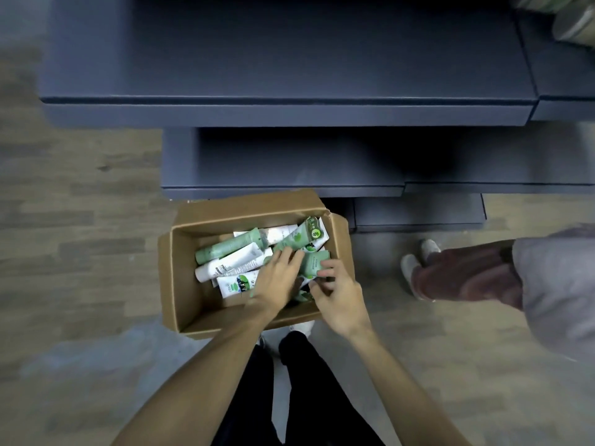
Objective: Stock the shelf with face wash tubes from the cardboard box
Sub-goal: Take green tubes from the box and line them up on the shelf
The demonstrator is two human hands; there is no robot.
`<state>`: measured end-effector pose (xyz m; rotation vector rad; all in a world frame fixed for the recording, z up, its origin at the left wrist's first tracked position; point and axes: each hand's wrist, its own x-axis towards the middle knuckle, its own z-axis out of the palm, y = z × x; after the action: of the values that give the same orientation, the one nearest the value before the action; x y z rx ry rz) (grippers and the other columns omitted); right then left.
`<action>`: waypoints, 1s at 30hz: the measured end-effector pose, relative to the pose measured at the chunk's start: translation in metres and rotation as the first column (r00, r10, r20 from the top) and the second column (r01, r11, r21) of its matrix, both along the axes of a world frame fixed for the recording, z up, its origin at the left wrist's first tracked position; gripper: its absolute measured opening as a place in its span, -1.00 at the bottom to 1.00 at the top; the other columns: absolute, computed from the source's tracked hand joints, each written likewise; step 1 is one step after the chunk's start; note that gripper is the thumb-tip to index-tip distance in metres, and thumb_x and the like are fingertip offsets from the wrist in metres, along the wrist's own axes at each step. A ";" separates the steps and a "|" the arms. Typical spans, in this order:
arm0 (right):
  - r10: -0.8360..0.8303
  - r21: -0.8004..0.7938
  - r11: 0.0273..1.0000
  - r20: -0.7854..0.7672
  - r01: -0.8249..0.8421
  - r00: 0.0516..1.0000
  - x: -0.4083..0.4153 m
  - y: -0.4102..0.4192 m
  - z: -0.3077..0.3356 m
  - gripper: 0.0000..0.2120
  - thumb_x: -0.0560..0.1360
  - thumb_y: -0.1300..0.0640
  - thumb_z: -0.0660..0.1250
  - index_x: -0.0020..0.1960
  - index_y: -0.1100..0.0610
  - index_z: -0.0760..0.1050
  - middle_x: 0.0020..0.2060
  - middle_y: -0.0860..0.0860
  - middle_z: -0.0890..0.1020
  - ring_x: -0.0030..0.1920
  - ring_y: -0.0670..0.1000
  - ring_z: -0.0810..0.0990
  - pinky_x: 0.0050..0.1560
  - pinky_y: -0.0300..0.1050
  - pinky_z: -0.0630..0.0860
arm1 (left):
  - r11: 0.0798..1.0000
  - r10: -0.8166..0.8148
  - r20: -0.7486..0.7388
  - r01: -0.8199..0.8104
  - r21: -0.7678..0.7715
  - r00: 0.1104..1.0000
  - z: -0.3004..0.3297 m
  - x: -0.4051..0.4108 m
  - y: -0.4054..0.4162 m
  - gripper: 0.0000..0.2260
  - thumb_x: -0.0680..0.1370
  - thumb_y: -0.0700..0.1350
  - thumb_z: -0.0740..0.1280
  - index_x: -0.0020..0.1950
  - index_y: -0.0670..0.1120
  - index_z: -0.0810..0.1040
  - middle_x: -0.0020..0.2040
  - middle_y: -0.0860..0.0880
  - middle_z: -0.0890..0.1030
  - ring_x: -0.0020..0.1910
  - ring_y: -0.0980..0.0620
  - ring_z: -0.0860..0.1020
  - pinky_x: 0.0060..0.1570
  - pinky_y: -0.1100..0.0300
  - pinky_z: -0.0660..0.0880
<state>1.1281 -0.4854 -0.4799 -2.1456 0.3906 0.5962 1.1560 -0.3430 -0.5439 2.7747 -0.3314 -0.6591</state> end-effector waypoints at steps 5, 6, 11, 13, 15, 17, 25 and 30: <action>-0.045 0.022 0.999 0.030 0.045 0.999 0.002 0.000 -0.005 -0.67 0.52 0.21 0.40 0.25 0.07 0.44 0.01 -0.09 0.62 -0.16 -0.38 0.59 -0.13 -0.53 0.45 | 0.998 0.005 0.082 -0.010 0.062 0.997 -0.014 0.003 -0.009 -0.42 0.15 -0.10 0.60 0.08 -0.06 0.43 -0.03 -0.09 0.54 -0.12 -0.12 0.59 -0.18 0.04 0.54; -0.047 0.022 0.999 0.035 0.046 0.998 0.003 0.000 -0.006 -0.67 0.52 0.21 0.40 0.25 0.07 0.44 0.02 -0.09 0.62 -0.15 -0.39 0.59 -0.12 -0.53 0.45 | 0.998 0.013 0.104 -0.019 0.053 0.994 -0.015 0.003 -0.010 -0.43 0.17 -0.08 0.59 0.07 -0.07 0.41 -0.03 -0.09 0.54 -0.12 -0.13 0.60 -0.17 0.04 0.54; -0.053 0.024 0.998 0.049 0.052 0.997 0.009 0.000 -0.008 -0.69 0.52 0.20 0.40 0.24 0.06 0.46 0.04 -0.10 0.62 -0.15 -0.28 0.62 -0.10 -0.51 0.47 | 0.992 0.052 0.176 -0.071 0.100 0.983 -0.018 0.007 -0.010 -0.53 0.22 -0.06 0.56 0.04 -0.05 0.48 -0.06 -0.07 0.56 -0.10 -0.13 0.57 -0.10 0.03 0.51; -0.052 0.025 0.998 0.052 0.051 0.997 0.011 0.001 -0.010 -0.69 0.52 0.21 0.40 0.24 0.06 0.46 0.04 -0.09 0.62 -0.13 -0.25 0.62 -0.10 -0.51 0.47 | 0.987 0.101 0.170 -0.119 0.105 0.980 -0.021 0.010 -0.011 -0.53 0.17 -0.07 0.58 0.01 -0.05 0.52 -0.06 -0.08 0.57 -0.10 -0.13 0.56 -0.16 0.04 0.53; -0.050 0.029 0.998 0.051 0.049 0.997 0.013 0.001 -0.011 -0.69 0.52 0.21 0.39 0.24 0.06 0.46 0.04 -0.09 0.62 -0.12 -0.24 0.62 -0.12 -0.52 0.47 | 0.981 0.180 0.127 -0.188 0.054 0.975 -0.021 0.012 -0.011 -0.51 0.15 -0.13 0.59 0.02 -0.06 0.54 -0.06 -0.07 0.57 -0.12 -0.12 0.59 -0.29 0.08 0.54; -0.051 0.029 0.998 0.050 0.050 0.997 0.013 0.000 -0.011 -0.70 0.53 0.20 0.38 0.23 0.04 0.45 0.04 -0.10 0.62 -0.11 -0.22 0.63 -0.12 -0.53 0.45 | 0.952 0.300 0.063 -0.295 -0.075 0.952 -0.022 0.013 -0.007 -0.57 0.28 -0.23 0.54 0.11 -0.06 0.54 0.00 -0.05 0.58 -0.05 -0.11 0.61 -0.24 0.07 0.53; -0.026 0.046 0.999 0.084 0.022 0.996 0.022 0.006 0.007 -0.67 0.53 0.18 0.37 0.27 0.04 0.42 0.05 -0.11 0.62 -0.02 -0.09 0.65 -0.05 -0.45 0.48 | 0.782 0.447 -0.037 -0.411 -0.468 0.894 0.025 0.026 0.037 -0.83 0.49 -0.11 0.49 0.03 -0.07 0.57 -0.27 0.06 0.53 -0.44 0.13 0.39 -0.35 0.29 0.25; 0.018 0.088 0.995 0.189 -0.035 0.982 0.045 0.023 0.053 -0.67 0.54 0.17 0.38 0.27 0.01 0.41 0.03 -0.18 0.60 -0.01 -0.13 0.64 0.01 -0.20 0.56 | 0.690 0.457 -0.043 -0.385 -0.613 0.888 0.074 0.035 0.062 -0.80 0.48 0.00 0.49 0.06 0.02 0.59 -0.09 0.15 0.69 -0.18 0.24 0.61 -0.15 0.15 0.59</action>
<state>1.1735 -0.4621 -0.4264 -2.1004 0.2273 0.4138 1.1912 -0.2810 -0.4702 2.1371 0.0837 -0.2130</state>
